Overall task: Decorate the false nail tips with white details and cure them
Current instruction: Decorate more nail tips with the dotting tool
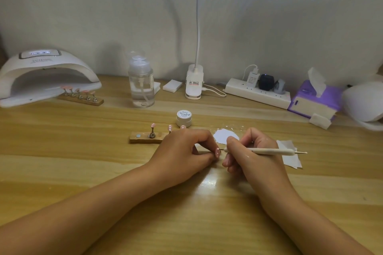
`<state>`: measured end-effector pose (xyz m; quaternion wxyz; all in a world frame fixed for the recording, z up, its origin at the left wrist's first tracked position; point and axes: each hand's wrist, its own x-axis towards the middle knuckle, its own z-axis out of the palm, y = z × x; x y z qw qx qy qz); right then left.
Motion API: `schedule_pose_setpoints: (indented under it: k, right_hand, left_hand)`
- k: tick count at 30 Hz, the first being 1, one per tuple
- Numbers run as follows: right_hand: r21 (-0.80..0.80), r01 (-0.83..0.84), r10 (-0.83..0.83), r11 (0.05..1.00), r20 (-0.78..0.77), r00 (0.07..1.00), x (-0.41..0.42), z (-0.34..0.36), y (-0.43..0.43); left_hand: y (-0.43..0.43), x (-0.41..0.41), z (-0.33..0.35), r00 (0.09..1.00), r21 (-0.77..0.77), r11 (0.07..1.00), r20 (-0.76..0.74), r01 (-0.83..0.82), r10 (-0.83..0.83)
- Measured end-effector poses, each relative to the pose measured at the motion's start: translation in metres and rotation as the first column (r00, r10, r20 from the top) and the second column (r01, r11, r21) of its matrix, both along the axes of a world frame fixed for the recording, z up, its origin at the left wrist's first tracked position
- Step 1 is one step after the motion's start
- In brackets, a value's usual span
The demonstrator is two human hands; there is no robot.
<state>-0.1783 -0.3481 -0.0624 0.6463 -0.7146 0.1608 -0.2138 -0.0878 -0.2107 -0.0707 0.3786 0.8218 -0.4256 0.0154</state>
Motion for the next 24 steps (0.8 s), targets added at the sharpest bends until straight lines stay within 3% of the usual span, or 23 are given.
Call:
schedule_pose_setpoints:
  k: [11, 24]
  right_hand:
    - [0.147, 0.102, -0.11, 0.984, 0.05, 0.993, -0.0039, 0.0052, -0.0032]
    - [-0.015, 0.029, -0.03, 0.999, -0.014, 0.999, 0.0003, -0.0009, -0.0002]
  left_hand:
    - [-0.0012, 0.0001, -0.0007, 1.0, -0.019, 1.0, -0.025, 0.003, -0.004]
    - [-0.0006, 0.0, -0.0001, 1.0, -0.003, 1.0, -0.015, -0.006, 0.006]
